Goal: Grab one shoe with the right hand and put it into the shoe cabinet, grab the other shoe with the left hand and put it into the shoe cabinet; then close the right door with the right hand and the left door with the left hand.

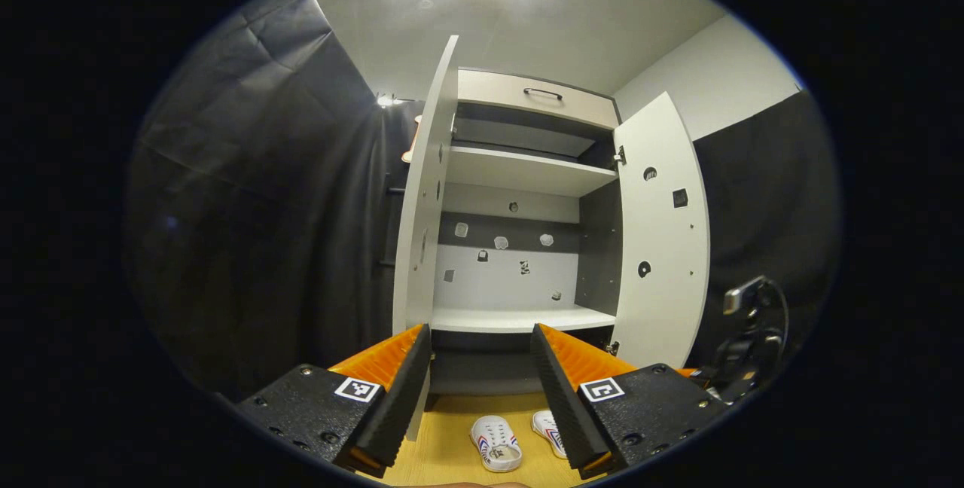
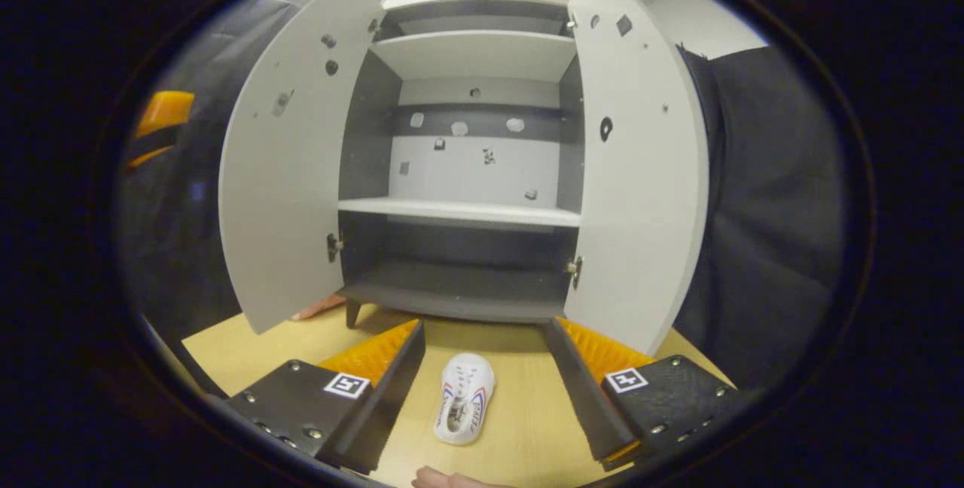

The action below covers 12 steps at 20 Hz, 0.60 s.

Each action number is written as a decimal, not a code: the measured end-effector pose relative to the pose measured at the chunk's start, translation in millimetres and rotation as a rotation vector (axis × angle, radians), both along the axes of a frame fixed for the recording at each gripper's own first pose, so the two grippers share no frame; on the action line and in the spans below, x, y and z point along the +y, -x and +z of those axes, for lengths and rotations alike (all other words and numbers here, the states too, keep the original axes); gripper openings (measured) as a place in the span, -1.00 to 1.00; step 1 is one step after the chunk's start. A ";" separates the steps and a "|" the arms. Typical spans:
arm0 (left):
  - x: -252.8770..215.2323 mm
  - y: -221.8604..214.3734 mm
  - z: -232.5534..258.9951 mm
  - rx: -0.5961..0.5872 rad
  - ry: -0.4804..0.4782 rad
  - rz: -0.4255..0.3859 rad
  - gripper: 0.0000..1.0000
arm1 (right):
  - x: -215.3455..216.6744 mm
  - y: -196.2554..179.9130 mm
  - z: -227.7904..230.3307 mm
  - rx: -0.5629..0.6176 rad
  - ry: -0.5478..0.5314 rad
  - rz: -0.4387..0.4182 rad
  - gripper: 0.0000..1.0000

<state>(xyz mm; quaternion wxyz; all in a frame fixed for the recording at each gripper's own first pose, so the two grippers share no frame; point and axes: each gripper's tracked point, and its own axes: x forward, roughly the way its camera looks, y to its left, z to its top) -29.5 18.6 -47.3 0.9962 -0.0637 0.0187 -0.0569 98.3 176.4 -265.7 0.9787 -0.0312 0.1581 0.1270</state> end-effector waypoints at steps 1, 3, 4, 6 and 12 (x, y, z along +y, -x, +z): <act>0.8 0.3 -3.5 0.000 -0.004 0.000 0.63 | 6.7 -2.9 -19.6 0.030 0.002 0.008 0.87; 4.1 -0.1 -10.1 0.004 -0.016 0.004 0.63 | 16.6 -12.0 -57.2 0.084 0.006 0.012 0.96; 6.8 -0.6 -12.4 0.005 -0.016 0.007 0.58 | 20.6 -17.0 -73.8 0.107 0.010 0.013 0.96; 11.3 -1.3 -15.4 -0.001 -0.012 0.007 0.63 | 28.1 -27.6 -101.7 0.141 0.014 0.018 0.96; 19.7 -2.2 -31.6 -0.001 -0.012 0.019 0.63 | 55.8 -33.0 -179.3 0.293 0.013 0.031 0.88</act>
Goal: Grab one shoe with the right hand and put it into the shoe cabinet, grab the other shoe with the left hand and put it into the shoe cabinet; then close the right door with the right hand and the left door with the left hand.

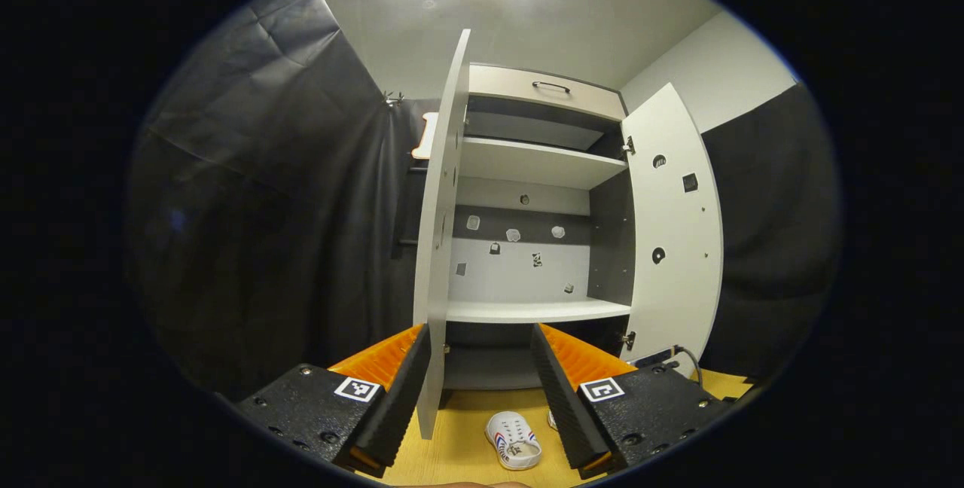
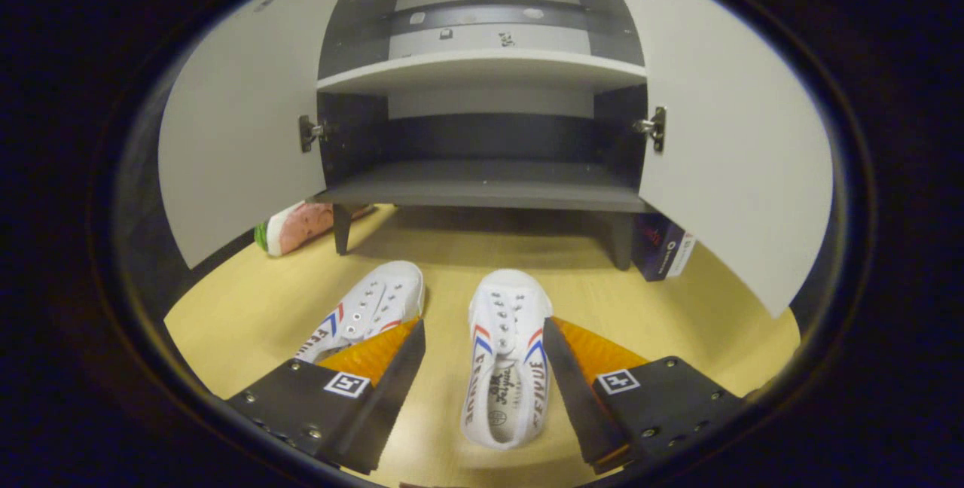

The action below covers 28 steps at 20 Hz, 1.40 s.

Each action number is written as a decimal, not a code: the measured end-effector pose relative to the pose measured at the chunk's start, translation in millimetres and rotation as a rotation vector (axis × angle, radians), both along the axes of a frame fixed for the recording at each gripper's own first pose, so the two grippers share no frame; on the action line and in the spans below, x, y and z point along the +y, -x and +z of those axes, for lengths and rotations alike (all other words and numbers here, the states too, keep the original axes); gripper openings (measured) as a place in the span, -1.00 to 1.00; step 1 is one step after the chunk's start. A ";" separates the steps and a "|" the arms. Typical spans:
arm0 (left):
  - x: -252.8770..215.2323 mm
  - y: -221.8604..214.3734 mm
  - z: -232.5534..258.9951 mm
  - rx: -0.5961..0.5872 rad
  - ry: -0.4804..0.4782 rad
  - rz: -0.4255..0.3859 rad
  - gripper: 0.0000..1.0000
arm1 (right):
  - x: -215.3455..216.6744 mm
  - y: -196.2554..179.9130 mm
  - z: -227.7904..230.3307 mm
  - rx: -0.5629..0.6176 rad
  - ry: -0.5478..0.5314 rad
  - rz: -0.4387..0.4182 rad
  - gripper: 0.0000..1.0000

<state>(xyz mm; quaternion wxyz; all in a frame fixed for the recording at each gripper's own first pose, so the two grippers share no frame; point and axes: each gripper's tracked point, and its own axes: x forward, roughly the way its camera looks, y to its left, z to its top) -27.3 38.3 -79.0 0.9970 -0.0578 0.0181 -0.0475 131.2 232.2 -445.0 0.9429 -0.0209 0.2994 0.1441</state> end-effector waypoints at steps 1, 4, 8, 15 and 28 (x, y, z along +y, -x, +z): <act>-1.0 -0.7 -2.7 0.002 0.002 -0.006 0.63 | 1.3 -2.5 -8.5 0.015 0.015 -0.009 0.87; -5.6 -3.9 -10.3 0.009 0.001 -0.021 0.63 | 7.0 -5.6 -30.1 0.065 0.031 -0.017 0.61; -11.1 -10.8 -21.0 0.022 -0.028 -0.039 0.63 | 1.9 -8.5 -37.9 0.052 0.087 -0.022 0.60; -17.1 -22.3 -31.6 0.058 -0.033 -0.039 0.63 | -3.8 -13.2 -36.6 -0.036 0.145 -0.073 -0.30; -78.0 -56.8 1.7 -0.013 -0.061 -0.104 0.63 | -10.2 1.7 9.2 0.054 -0.398 -0.018 -0.99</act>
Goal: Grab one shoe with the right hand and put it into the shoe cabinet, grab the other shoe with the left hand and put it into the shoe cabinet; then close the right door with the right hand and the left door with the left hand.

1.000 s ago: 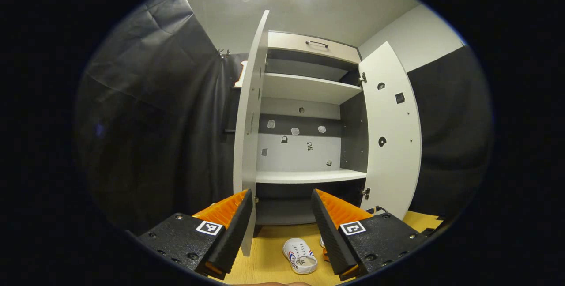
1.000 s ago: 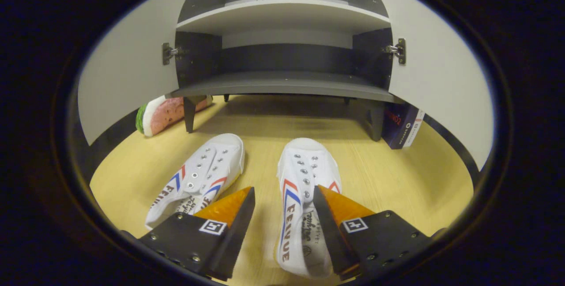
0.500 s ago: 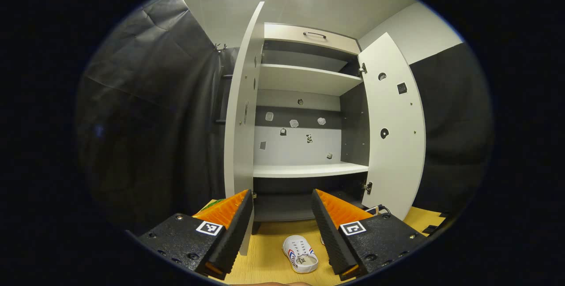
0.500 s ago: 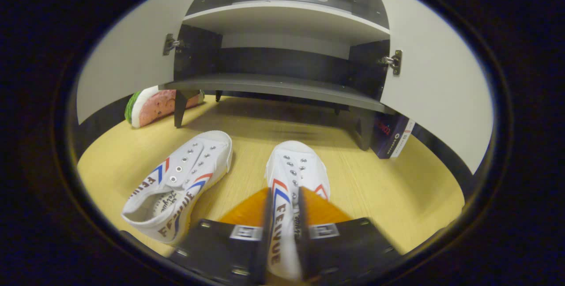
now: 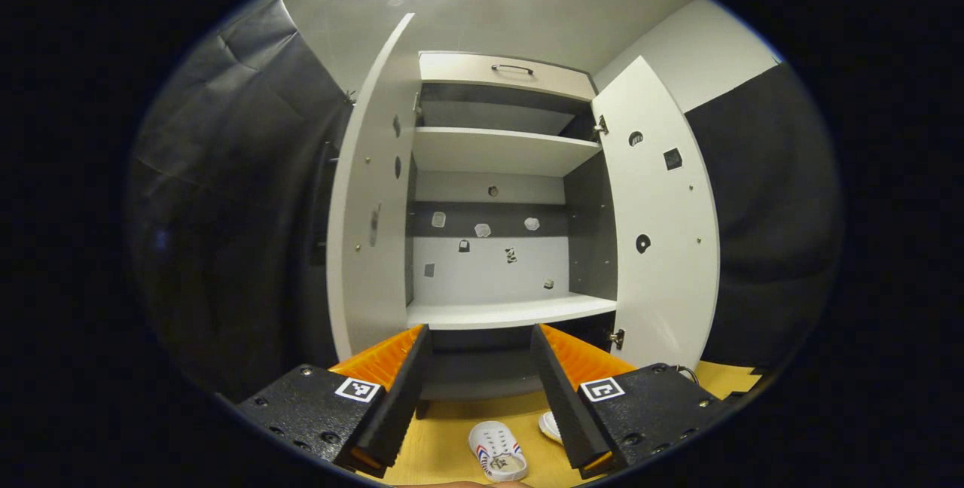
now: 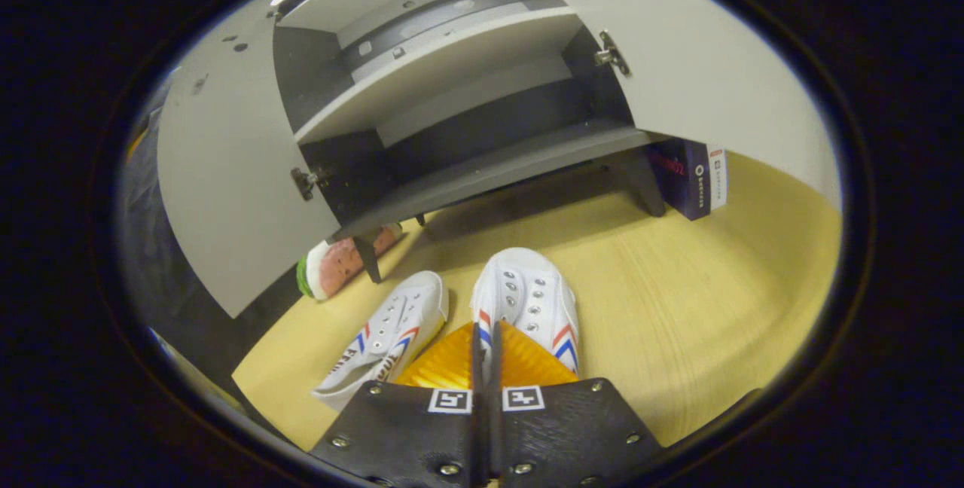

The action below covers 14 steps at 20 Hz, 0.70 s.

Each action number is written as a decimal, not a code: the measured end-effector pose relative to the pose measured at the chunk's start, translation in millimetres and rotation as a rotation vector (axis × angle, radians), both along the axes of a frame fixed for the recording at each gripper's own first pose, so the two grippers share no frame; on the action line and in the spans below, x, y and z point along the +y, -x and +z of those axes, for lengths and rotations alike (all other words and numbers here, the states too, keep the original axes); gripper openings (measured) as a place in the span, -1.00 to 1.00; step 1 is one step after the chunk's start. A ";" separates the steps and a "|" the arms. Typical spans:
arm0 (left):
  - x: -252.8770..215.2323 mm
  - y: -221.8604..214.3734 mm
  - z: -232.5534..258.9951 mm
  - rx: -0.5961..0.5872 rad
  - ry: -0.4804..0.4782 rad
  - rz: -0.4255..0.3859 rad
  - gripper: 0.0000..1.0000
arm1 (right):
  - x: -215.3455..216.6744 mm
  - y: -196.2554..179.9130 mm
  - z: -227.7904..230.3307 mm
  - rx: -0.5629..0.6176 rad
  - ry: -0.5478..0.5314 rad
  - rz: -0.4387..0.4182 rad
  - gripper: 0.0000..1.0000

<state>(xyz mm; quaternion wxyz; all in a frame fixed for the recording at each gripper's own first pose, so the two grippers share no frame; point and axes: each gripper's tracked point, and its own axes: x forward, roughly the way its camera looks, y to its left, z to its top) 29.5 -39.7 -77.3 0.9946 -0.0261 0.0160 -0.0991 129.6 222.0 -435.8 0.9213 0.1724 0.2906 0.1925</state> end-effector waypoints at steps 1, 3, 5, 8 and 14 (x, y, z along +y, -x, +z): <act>-9.4 -4.3 0.4 0.000 0.003 -0.018 0.63 | -1.2 3.3 10.6 -0.019 -0.004 0.006 -0.99; -25.2 -13.2 -0.5 0.001 0.020 -0.049 0.63 | -5.9 5.2 38.9 -0.097 0.017 0.022 -0.99; -36.0 -23.7 -5.0 0.008 0.037 -0.073 0.63 | -11.9 5.8 74.4 -0.173 0.016 0.011 -0.99; -43.5 -38.9 -16.4 0.030 0.046 -0.099 0.63 | -25.3 3.5 130.4 -0.271 0.012 -0.017 -0.99; -33.0 -61.7 -26.7 0.017 -0.005 -0.111 0.63 | -46.1 -21.4 239.4 -0.412 0.120 -0.055 -0.99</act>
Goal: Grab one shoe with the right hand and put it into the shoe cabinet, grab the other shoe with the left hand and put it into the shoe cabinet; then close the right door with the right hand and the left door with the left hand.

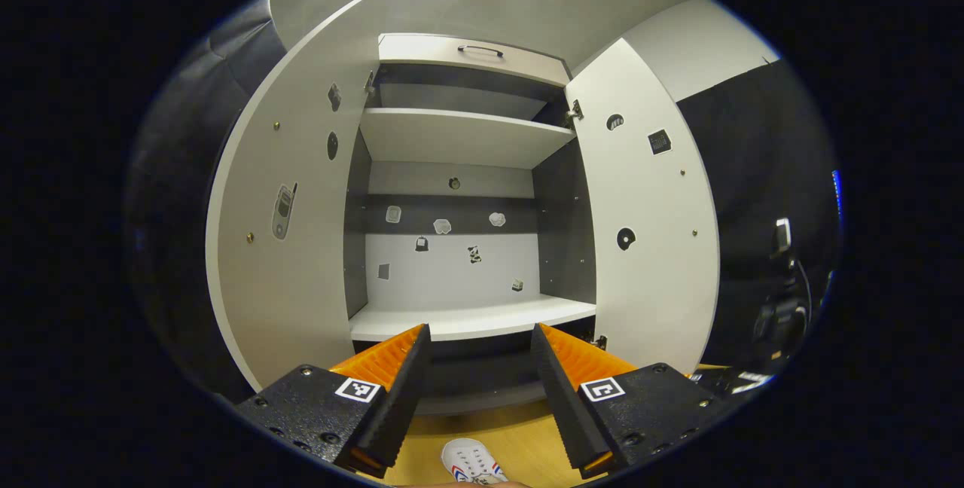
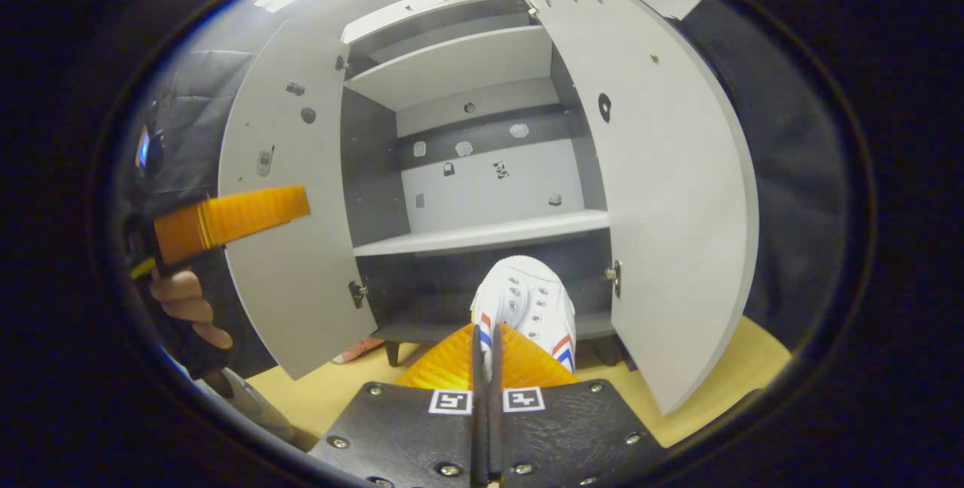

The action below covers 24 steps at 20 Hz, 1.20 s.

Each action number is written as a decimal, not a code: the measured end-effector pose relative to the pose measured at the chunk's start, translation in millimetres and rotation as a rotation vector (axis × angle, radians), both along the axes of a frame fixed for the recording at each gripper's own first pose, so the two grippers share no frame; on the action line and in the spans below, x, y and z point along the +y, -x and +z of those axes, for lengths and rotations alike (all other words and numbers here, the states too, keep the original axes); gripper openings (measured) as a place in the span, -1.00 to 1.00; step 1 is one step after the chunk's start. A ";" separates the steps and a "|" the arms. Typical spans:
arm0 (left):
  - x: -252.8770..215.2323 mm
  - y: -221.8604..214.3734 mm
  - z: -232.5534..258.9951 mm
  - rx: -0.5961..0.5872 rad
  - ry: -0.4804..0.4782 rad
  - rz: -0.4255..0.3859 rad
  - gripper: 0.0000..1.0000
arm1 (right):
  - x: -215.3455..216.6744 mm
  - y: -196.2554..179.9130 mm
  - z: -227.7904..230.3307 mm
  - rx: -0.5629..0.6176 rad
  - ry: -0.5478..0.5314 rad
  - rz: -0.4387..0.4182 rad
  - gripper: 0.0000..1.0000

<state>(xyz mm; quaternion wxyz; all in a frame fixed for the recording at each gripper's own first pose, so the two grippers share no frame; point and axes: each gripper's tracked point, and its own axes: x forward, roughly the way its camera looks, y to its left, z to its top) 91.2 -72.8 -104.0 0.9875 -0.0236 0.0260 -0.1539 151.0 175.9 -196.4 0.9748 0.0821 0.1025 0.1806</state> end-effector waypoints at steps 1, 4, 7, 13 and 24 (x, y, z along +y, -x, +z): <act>-2.1 -3.5 -1.3 -0.002 -0.004 -0.020 0.63 | 0.8 -8.7 17.1 -0.019 0.016 -0.001 -0.99; 13.3 -23.9 -4.3 -0.007 -0.010 0.036 0.63 | 6.8 -31.4 60.1 -0.060 0.036 -0.005 -0.99; 15.3 -36.8 -15.5 0.027 -0.026 0.042 0.67 | 21.9 -58.7 95.9 -0.074 0.053 -0.005 -0.98; 23.9 -61.7 -28.5 0.066 -0.009 0.058 0.67 | 50.0 -126.1 144.7 -0.073 0.066 -0.003 -0.98; 48.9 -99.2 -61.5 0.200 0.021 0.137 0.68 | 75.2 -259.3 162.7 -0.076 0.201 -0.047 -0.98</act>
